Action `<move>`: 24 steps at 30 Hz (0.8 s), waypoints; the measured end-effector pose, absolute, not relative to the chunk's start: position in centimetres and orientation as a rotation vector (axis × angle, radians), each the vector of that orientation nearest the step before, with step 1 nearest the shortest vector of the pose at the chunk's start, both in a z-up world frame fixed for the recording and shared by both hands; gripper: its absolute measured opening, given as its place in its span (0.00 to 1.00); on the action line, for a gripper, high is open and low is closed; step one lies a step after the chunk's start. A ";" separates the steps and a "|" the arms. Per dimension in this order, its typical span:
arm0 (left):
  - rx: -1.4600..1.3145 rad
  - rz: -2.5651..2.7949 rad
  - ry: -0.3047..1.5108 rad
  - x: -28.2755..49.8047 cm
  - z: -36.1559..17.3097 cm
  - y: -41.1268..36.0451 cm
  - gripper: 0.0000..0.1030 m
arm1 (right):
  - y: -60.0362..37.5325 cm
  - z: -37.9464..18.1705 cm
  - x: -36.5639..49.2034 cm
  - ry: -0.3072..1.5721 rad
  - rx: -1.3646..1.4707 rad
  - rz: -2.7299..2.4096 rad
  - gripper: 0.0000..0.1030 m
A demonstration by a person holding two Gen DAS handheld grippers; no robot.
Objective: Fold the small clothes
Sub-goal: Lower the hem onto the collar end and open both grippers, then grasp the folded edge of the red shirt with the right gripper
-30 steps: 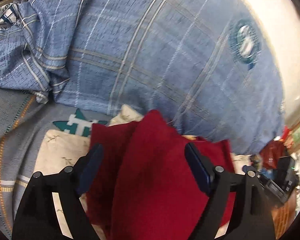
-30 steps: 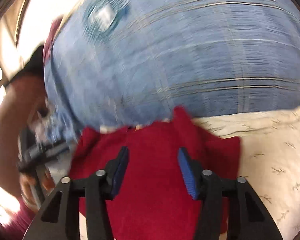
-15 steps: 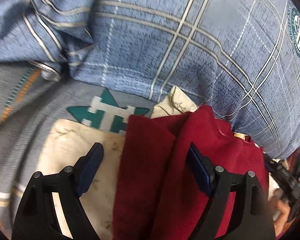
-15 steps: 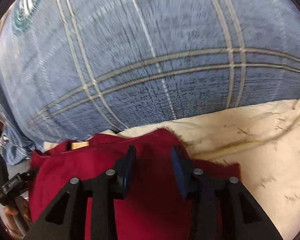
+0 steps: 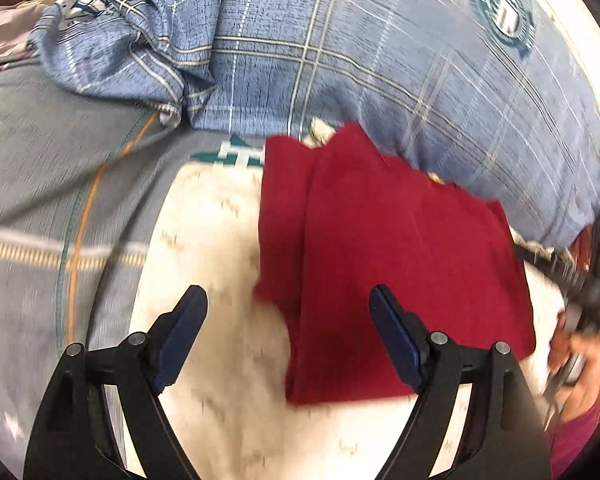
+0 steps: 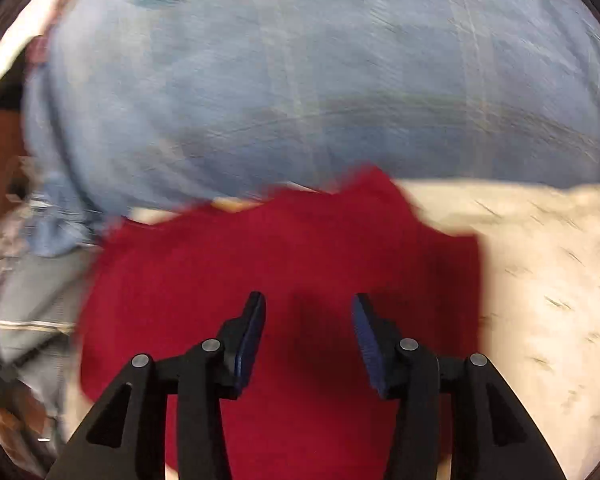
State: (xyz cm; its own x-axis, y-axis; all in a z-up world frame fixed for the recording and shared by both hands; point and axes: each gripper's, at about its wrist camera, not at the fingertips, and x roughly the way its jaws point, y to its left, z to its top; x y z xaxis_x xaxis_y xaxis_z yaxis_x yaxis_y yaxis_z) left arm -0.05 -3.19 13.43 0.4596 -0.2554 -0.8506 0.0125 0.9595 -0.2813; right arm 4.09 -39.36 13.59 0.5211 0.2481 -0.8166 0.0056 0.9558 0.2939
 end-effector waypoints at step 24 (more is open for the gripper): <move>-0.255 -0.143 1.094 1.2 10.4 -2.5 0.81 | -15.1 10.2 17.7 1.153 0.131 0.471 0.07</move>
State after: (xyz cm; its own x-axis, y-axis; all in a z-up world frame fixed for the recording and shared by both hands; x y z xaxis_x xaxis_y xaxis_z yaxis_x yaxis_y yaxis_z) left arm 1.17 -2.46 10.35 0.4533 -0.2397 -0.8585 -0.0111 0.9616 -0.2743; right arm 17.73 -15.14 10.18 0.3209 0.4236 -0.8471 -0.2909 0.8952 0.3375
